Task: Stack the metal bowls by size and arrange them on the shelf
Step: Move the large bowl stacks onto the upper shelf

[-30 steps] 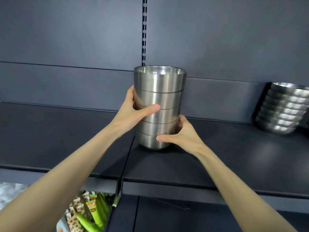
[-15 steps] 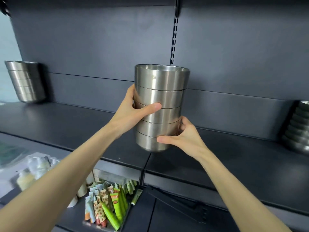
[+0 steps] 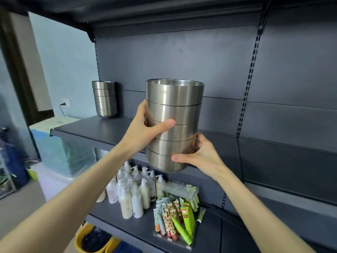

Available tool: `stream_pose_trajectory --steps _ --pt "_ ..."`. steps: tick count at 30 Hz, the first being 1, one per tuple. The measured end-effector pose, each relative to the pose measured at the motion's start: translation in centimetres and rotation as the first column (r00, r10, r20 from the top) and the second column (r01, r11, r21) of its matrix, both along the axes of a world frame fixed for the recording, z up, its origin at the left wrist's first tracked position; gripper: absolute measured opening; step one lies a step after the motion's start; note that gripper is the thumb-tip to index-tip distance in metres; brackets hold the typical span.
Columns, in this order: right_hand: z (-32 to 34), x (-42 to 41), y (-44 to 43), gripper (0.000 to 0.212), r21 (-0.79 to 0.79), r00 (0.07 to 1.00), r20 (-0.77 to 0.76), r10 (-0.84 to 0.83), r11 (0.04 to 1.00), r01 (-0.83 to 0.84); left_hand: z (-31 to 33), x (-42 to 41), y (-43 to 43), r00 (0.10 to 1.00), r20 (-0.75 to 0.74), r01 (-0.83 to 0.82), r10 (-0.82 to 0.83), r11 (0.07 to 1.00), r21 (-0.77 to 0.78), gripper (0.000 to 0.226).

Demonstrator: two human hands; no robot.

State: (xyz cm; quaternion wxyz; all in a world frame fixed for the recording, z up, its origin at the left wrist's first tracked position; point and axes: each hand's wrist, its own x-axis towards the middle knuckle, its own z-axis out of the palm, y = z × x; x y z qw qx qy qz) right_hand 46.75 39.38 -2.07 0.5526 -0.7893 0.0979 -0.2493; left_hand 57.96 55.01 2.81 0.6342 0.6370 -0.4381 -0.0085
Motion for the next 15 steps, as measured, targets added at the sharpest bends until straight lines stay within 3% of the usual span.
stream_pose_trajectory --steps 7,15 --pt "0.1 8.2 7.6 0.086 0.005 1.000 -0.002 0.007 1.000 -0.007 0.1 7.8 8.0 0.998 0.015 -0.058 0.058 0.998 0.026 0.077" --pt "-0.1 20.0 10.3 0.082 0.005 0.999 0.031 0.033 0.999 -0.033 -0.3 19.0 10.7 0.990 -0.028 -0.134 0.136 0.990 0.048 0.096"
